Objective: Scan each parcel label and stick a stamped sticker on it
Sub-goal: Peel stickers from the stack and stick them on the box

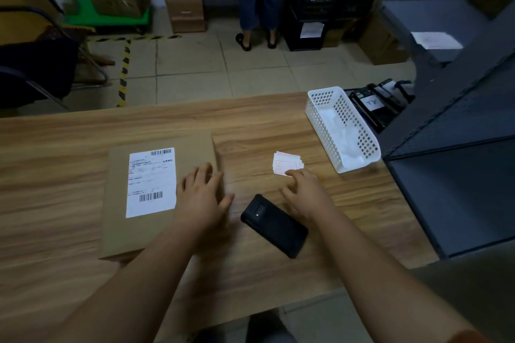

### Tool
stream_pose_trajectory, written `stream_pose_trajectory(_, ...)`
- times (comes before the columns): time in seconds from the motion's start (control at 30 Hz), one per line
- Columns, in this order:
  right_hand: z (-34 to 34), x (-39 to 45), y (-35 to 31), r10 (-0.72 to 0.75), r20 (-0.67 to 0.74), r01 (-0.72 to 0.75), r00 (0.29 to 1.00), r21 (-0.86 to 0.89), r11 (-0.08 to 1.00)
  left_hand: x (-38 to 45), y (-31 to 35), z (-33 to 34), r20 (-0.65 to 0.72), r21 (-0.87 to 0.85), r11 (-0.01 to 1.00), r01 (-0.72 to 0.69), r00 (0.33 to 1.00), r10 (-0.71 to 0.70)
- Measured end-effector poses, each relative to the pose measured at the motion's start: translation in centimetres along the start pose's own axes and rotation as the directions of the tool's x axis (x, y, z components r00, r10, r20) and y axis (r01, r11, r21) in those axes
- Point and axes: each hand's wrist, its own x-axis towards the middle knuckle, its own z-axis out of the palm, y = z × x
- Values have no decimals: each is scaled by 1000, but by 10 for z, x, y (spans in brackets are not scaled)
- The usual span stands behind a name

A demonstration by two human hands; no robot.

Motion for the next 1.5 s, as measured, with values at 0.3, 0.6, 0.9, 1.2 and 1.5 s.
stream_pose_trajectory(0.3,-15,94,30,17,88,0,996,-187,982,8,11,5,19,-20,995,102,995,-102)
stream_pose_trajectory(0.6,-16,117,33,24,225,-33,974,36,999,10,21,14,-42,-46,991,123,991,-125)
stream_pose_trajectory(0.9,-54,114,24,39,406,-151,913,248,957,9,21,10,-7,-50,993,106,994,-107)
stream_pose_trajectory(1.2,-123,44,-73,-337,267,135,903,566,813,3,69,-82,-103,-695,714,77,973,-206)
stream_pose_trajectory(1.5,-173,-26,-132,-439,97,196,893,794,575,-23,79,-169,-63,-980,196,15,921,-385)
